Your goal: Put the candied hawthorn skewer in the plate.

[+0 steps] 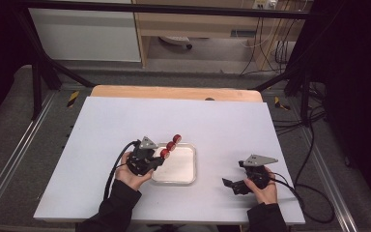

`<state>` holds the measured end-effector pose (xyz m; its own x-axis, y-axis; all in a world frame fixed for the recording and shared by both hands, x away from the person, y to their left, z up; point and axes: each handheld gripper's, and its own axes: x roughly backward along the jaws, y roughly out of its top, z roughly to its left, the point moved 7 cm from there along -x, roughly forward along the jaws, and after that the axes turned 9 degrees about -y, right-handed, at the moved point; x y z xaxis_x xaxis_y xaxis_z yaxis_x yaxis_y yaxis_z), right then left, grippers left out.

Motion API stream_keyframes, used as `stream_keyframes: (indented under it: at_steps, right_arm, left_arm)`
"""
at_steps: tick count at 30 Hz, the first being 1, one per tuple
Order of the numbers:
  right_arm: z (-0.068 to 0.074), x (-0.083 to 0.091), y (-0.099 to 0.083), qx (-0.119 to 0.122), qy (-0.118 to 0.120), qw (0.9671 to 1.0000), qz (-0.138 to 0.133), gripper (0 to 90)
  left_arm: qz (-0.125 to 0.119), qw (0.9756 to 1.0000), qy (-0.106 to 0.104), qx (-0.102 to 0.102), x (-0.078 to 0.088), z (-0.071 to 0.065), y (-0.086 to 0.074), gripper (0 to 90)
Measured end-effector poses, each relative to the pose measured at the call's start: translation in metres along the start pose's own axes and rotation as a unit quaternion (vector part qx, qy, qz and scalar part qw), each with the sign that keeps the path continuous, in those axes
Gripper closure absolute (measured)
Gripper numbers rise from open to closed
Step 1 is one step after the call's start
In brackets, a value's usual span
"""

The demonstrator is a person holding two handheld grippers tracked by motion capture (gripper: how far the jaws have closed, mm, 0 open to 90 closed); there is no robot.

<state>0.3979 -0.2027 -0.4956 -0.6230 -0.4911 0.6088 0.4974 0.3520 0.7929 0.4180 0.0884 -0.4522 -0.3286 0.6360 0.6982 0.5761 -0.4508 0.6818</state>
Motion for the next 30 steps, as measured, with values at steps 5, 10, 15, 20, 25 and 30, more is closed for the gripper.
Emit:
stream_keyframes:
  at_steps: [5, 10, 15, 20, 25, 30]
  right_arm:
    - [-0.001, 0.002, 0.000, -0.006, 0.001, 1.0000, -0.002, 0.7]
    - [-0.001, 0.002, 0.001, -0.008, 0.004, 0.9999, -0.005, 0.7]
    - [-0.001, 0.003, 0.001, -0.008, 0.006, 0.9999, -0.007, 0.7]
    - [0.000, 0.003, 0.001, -0.008, 0.006, 0.9999, -0.006, 0.7]
    - [-0.001, 0.003, 0.001, -0.009, 0.006, 0.9999, -0.006, 0.8]
    - [0.000, 0.003, 0.001, -0.009, 0.006, 0.9999, -0.008, 0.8]
  left_arm:
    - [0.029, 0.9996, 0.005, 0.000, -0.014, 0.001, -0.004, 87.8]
    - [0.047, 0.9988, 0.011, 0.004, -0.024, 0.002, -0.006, 87.8]
    - [0.065, 0.9977, 0.015, 0.004, -0.031, 0.000, -0.009, 87.8]
    - [0.085, 0.9961, 0.022, 0.002, -0.036, -0.002, -0.015, 87.7]
    - [0.089, 0.9958, 0.024, 0.002, -0.037, -0.003, -0.016, 87.5]
    - [0.087, 0.9958, 0.027, -0.002, -0.037, -0.004, -0.016, 86.1]
